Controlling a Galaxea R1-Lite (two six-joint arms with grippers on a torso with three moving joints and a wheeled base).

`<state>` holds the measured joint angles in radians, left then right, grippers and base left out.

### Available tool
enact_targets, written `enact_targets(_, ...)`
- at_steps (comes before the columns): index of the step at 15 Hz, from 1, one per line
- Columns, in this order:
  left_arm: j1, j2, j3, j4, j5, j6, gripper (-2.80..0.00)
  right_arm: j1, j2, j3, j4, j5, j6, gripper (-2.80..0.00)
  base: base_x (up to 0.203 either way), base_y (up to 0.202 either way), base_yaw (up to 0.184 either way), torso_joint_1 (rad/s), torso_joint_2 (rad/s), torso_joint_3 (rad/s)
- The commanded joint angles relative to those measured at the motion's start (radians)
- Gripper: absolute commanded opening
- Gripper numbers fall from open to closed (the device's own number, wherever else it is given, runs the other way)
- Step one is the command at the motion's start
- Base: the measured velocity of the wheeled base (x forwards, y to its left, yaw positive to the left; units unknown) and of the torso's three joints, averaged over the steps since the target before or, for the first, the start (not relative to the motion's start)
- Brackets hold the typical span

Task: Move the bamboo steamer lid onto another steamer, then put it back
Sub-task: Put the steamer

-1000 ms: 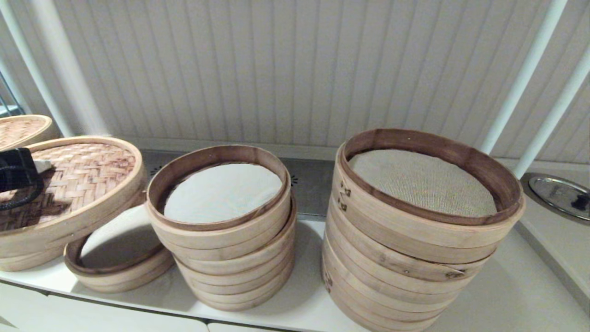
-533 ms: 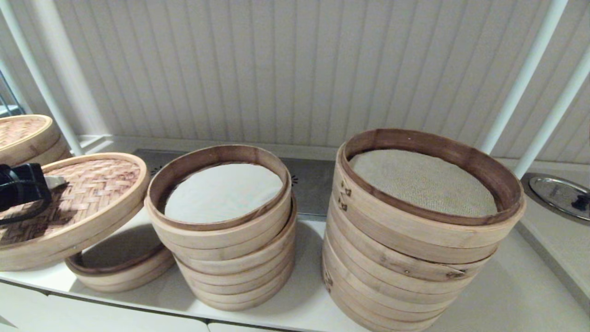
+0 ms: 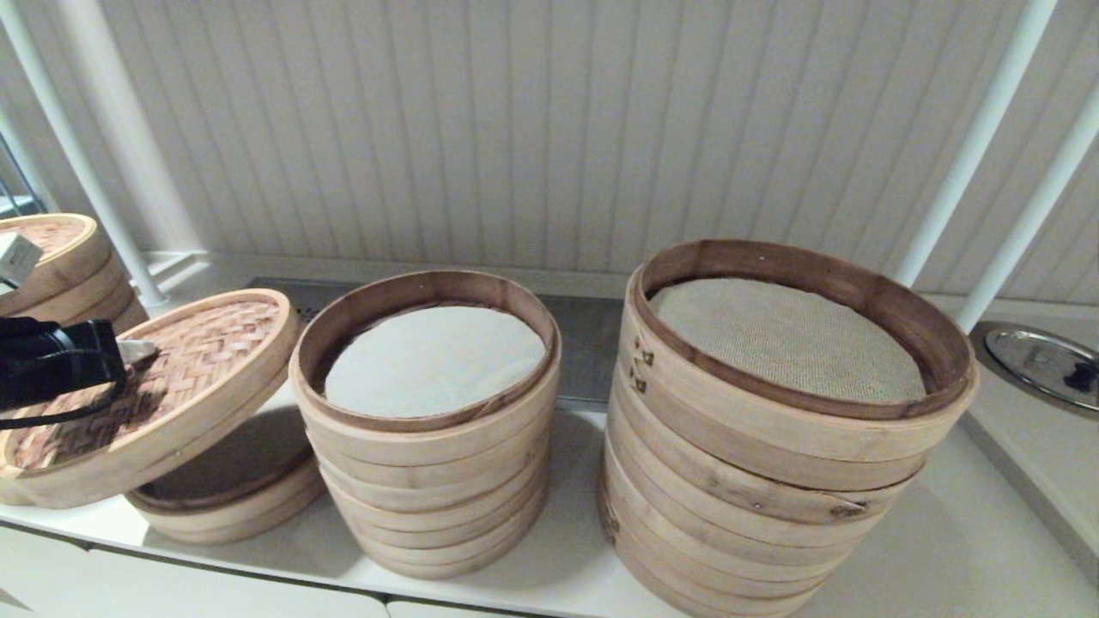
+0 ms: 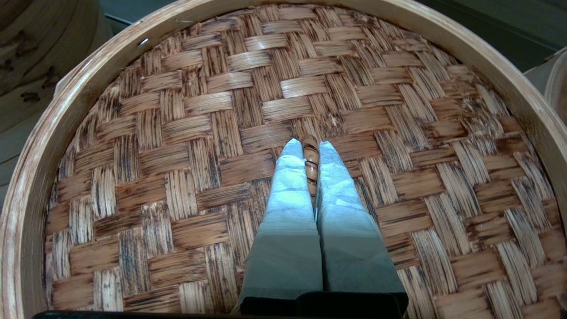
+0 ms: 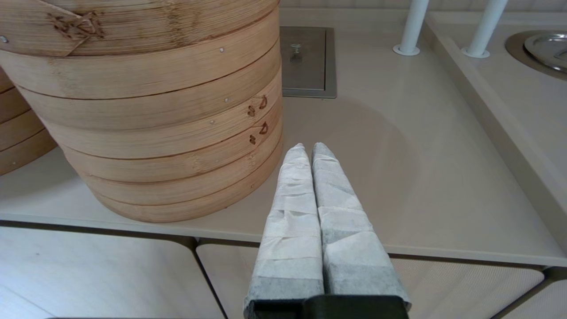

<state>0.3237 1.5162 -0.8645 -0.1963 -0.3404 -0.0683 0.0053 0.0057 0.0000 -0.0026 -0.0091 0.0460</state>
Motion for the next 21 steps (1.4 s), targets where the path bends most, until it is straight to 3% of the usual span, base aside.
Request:
enact_targets(1,-0.003,0.039,0.002,-0.020,0.000,0.000,-2.80,0.001,0.000,0.003,0.000,0.000,0.000,-2.80,0.000,0.000,0.000,0.000,0.00,0.000)
enact_targets(11,0.000,0.101,0.000,-0.090,-0.002,0.001,-2.80,0.001,0.000,0.003,0.000,0.000,0.000,-2.80,0.000,0.000,0.000,0.000,0.00,0.000)
enact_targets(16,0.001,0.175,0.058,-0.220,-0.003,0.001,-2.80,0.001,0.000,0.003,0.000,0.000,0.000,-2.80,0.000,0.000,0.000,0.000,0.00,0.000)
enact_targets(21,-0.007,0.222,0.055,-0.236,-0.002,0.003,-2.80,0.001,0.000,0.003,0.000,0.000,0.000,-2.80,0.000,0.000,0.000,0.000,0.00,0.000)
